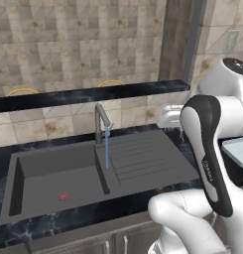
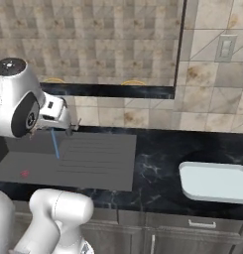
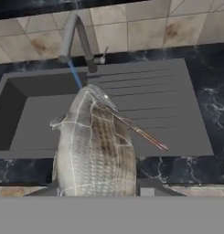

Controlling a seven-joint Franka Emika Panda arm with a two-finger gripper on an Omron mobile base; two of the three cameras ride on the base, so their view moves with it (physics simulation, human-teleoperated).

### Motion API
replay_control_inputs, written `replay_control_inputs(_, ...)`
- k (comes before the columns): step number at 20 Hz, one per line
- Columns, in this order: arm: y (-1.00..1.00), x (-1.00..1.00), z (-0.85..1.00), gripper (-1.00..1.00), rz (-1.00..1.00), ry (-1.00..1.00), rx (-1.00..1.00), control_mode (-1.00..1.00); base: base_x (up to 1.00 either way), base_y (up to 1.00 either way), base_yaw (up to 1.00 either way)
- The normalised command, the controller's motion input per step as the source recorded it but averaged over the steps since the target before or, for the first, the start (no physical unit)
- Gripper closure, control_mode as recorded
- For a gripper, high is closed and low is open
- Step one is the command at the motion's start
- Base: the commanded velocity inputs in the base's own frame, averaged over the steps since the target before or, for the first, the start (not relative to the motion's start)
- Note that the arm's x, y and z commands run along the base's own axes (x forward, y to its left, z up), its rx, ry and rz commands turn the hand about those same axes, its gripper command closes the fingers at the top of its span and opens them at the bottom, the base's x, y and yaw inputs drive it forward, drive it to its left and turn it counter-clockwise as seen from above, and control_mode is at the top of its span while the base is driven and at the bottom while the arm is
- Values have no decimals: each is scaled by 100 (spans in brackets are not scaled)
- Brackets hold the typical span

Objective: Take the fish out of the fridge, briefly rinse it in the sink, and place it on the tray next to the sink.

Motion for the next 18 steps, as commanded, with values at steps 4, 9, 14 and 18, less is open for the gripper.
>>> replay_control_inputs(4,0,38,-58,100,15,53,29,-100,0,0,0)
replay_control_inputs(9,-1,52,-47,100,18,41,30,-100,0,0,0)
replay_control_inputs(14,15,6,-43,100,8,7,17,-100,0,0,0)
replay_control_inputs(18,44,10,-61,100,7,0,10,-100,0,0,0)
